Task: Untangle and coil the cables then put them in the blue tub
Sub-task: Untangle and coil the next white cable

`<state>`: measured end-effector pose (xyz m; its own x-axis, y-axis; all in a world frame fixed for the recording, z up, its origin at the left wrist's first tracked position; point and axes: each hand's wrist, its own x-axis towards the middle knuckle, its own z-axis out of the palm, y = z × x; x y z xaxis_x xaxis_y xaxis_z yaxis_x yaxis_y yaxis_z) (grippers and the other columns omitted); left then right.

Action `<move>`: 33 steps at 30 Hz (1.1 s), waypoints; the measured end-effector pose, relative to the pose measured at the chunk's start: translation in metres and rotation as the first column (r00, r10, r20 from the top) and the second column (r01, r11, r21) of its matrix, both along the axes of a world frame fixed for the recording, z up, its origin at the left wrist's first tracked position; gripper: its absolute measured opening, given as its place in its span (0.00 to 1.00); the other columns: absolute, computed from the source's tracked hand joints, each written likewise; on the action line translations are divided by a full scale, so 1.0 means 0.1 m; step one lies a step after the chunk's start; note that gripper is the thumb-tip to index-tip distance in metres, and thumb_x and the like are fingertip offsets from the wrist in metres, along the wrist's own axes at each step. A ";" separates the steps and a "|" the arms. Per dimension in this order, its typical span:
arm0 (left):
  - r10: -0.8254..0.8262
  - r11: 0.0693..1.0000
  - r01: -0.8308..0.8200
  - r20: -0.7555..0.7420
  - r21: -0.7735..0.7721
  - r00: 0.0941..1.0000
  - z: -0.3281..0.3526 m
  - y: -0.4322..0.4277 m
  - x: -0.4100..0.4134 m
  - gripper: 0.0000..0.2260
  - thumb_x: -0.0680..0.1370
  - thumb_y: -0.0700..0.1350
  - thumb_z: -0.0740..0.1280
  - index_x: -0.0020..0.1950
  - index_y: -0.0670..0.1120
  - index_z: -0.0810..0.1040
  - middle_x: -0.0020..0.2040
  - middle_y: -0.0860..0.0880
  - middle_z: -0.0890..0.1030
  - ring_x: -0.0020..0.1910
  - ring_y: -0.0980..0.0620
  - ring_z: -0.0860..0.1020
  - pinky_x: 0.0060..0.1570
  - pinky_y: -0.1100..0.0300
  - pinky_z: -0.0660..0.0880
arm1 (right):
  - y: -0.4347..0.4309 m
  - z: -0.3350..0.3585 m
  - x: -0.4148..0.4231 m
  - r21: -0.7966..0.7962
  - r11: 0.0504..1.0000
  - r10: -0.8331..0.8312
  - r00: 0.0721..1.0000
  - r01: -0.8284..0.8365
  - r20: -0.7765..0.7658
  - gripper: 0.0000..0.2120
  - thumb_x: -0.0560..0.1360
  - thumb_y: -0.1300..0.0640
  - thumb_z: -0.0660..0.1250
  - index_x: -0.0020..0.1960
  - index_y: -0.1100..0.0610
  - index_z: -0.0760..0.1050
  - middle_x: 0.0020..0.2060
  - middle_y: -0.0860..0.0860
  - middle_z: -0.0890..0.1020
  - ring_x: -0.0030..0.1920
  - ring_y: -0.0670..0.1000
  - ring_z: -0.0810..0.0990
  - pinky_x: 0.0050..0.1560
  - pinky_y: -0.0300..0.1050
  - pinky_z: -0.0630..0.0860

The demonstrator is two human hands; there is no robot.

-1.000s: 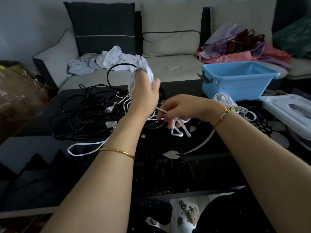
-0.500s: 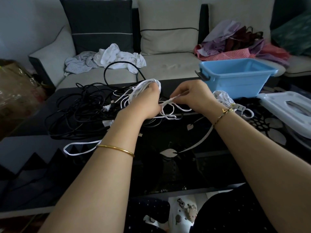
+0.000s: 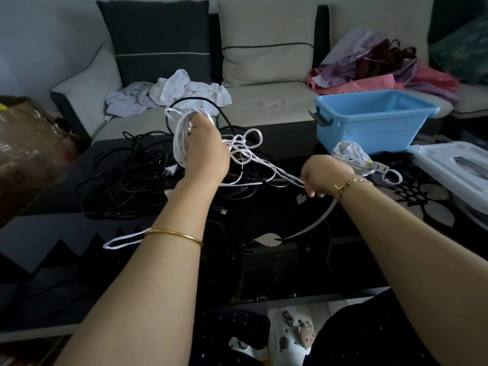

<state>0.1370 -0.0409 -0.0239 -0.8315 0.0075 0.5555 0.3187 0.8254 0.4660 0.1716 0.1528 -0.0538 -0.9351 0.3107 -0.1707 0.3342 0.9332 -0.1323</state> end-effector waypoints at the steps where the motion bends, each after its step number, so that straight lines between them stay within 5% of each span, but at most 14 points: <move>1: -0.014 1.000 0.014 0.006 0.012 1.000 -0.01 0.01 -0.01 0.14 0.79 0.31 0.59 0.64 0.33 0.65 0.45 0.47 0.67 0.46 0.48 0.73 0.41 0.63 0.64 | 0.00 -0.01 0.00 -0.006 1.000 -0.001 1.000 0.002 0.011 0.06 0.68 0.63 0.72 0.35 0.57 0.77 0.33 0.53 0.78 0.46 0.58 0.82 0.49 0.50 0.79; 3: -0.041 0.999 0.041 0.007 0.015 0.999 -0.02 0.02 -0.03 0.14 0.78 0.32 0.60 0.64 0.32 0.65 0.41 0.50 0.68 0.46 0.48 0.76 0.41 0.64 0.64 | 0.01 -0.04 0.00 -0.068 0.998 0.003 1.000 -0.005 -0.025 0.02 0.68 0.62 0.73 0.39 0.58 0.81 0.35 0.55 0.80 0.46 0.57 0.82 0.48 0.48 0.78; 6: -0.066 0.997 0.066 -0.016 -0.049 0.998 -0.05 0.03 -0.10 0.13 0.78 0.34 0.62 0.61 0.33 0.68 0.38 0.52 0.67 0.38 0.55 0.68 0.43 0.69 0.59 | -0.01 -0.06 -0.02 -0.362 0.932 -0.096 0.938 -0.033 -0.334 0.11 0.71 0.67 0.65 0.47 0.58 0.84 0.47 0.55 0.84 0.51 0.53 0.80 0.52 0.41 0.74; 8: -0.113 0.992 0.112 -0.023 -0.053 0.993 -0.08 0.06 -0.12 0.12 0.77 0.36 0.65 0.59 0.36 0.69 0.47 0.46 0.73 0.45 0.51 0.73 0.45 0.66 0.63 | -0.10 0.03 -0.02 -0.454 0.886 -0.224 0.778 -0.088 -0.587 0.17 0.71 0.69 0.60 0.50 0.57 0.83 0.51 0.54 0.83 0.54 0.52 0.79 0.55 0.40 0.71; 11: -0.191 0.980 0.188 -0.041 -0.069 0.981 -0.10 0.12 -0.10 0.13 0.76 0.37 0.67 0.58 0.36 0.68 0.53 0.42 0.73 0.53 0.46 0.74 0.49 0.63 0.65 | -0.27 0.22 0.01 -0.491 0.854 -0.319 0.574 -0.171 -0.754 0.09 0.71 0.60 0.62 0.43 0.57 0.81 0.44 0.53 0.83 0.46 0.52 0.79 0.50 0.45 0.74; 14: -0.223 0.974 0.218 -0.081 -0.064 0.971 -0.07 0.17 -0.08 0.14 0.76 0.36 0.66 0.58 0.34 0.68 0.54 0.40 0.73 0.55 0.45 0.73 0.50 0.62 0.65 | -0.45 0.33 0.04 -0.575 0.789 -0.229 0.767 -0.214 -0.600 0.20 0.75 0.48 0.62 0.44 0.67 0.78 0.38 0.60 0.83 0.30 0.52 0.80 0.36 0.48 0.77; 17: -0.279 0.960 0.279 -0.011 0.020 0.960 -0.07 0.22 -0.06 0.11 0.75 0.35 0.65 0.55 0.36 0.68 0.52 0.39 0.75 0.52 0.42 0.75 0.48 0.56 0.68 | -0.53 0.25 0.02 -0.641 0.734 -0.090 0.902 -0.226 -0.422 0.19 0.78 0.50 0.64 0.46 0.68 0.76 0.36 0.60 0.79 0.31 0.54 0.83 0.31 0.45 0.79; 19: -0.303 0.952 0.299 0.063 0.067 0.951 -0.08 0.23 -0.06 0.10 0.76 0.37 0.65 0.54 0.38 0.67 0.50 0.40 0.75 0.51 0.43 0.75 0.47 0.54 0.69 | -0.51 0.21 -0.03 -0.666 0.682 -0.090 0.869 -0.302 -0.487 0.09 0.76 0.60 0.67 0.49 0.68 0.78 0.37 0.60 0.79 0.35 0.54 0.81 0.35 0.48 0.81; 22: -0.330 0.938 0.309 0.131 0.156 0.935 -0.08 0.20 -0.10 0.10 0.76 0.39 0.66 0.49 0.42 0.65 0.48 0.40 0.77 0.49 0.43 0.77 0.47 0.52 0.71 | -0.37 0.24 -0.05 -0.566 0.755 -0.072 0.816 -0.332 -0.574 0.05 0.71 0.65 0.71 0.47 0.62 0.80 0.37 0.57 0.81 0.35 0.51 0.78 0.43 0.50 0.79; 26: -0.341 0.932 0.308 0.176 0.191 0.923 -0.09 0.19 -0.16 0.11 0.75 0.39 0.68 0.43 0.44 0.65 0.47 0.39 0.79 0.43 0.44 0.77 0.43 0.52 0.72 | -0.25 0.23 -0.03 -0.586 0.764 -0.144 0.814 -0.270 -0.563 0.06 0.67 0.64 0.76 0.39 0.54 0.81 0.31 0.47 0.78 0.30 0.44 0.73 0.36 0.41 0.74; 33: -0.361 0.856 0.222 0.233 0.467 0.903 -0.05 0.23 -0.22 0.16 0.74 0.35 0.68 0.35 0.45 0.62 0.32 0.45 0.66 0.28 0.49 0.65 0.33 0.56 0.65 | -0.15 0.23 -0.03 -0.896 0.388 -0.524 0.748 -0.216 -0.407 0.07 0.68 0.69 0.73 0.38 0.59 0.79 0.33 0.57 0.78 0.32 0.52 0.73 0.35 0.39 0.74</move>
<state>0.1148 -0.0176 -0.0292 -0.9536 0.1012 0.2835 0.2993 0.4192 0.8572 0.1685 0.1377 -0.0305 -0.8739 0.4808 0.0720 -0.0346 0.0863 -0.9957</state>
